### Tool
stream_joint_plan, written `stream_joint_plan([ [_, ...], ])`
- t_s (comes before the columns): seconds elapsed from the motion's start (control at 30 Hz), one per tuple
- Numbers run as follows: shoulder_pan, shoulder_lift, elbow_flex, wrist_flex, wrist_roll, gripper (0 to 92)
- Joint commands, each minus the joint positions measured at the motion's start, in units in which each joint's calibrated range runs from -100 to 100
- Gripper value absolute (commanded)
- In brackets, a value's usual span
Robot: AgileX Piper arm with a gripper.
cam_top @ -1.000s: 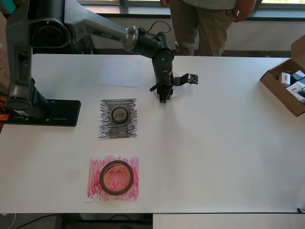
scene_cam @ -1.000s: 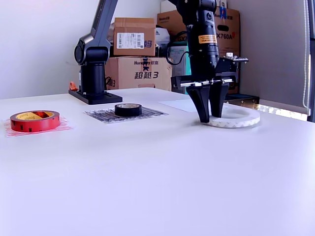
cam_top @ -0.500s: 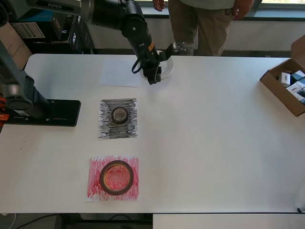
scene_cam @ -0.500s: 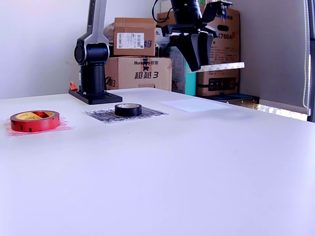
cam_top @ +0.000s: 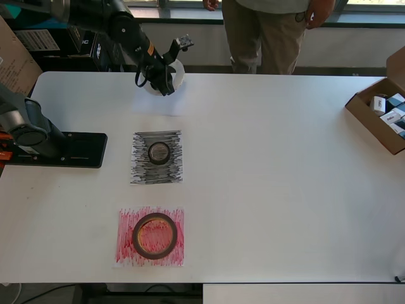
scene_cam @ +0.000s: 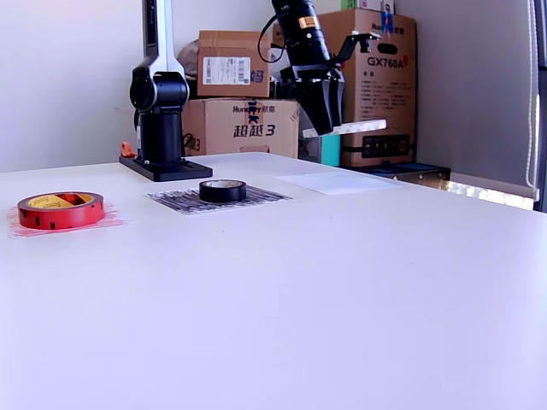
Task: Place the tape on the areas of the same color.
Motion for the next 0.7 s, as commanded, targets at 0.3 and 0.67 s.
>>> stream_joint_plan([
  [0.3, -0.5, 8.2, 1.0, -1.8, 0.5, 0.0],
  [0.67, -0.1, 10.6, 0.9, -2.4, 0.6, 0.0],
])
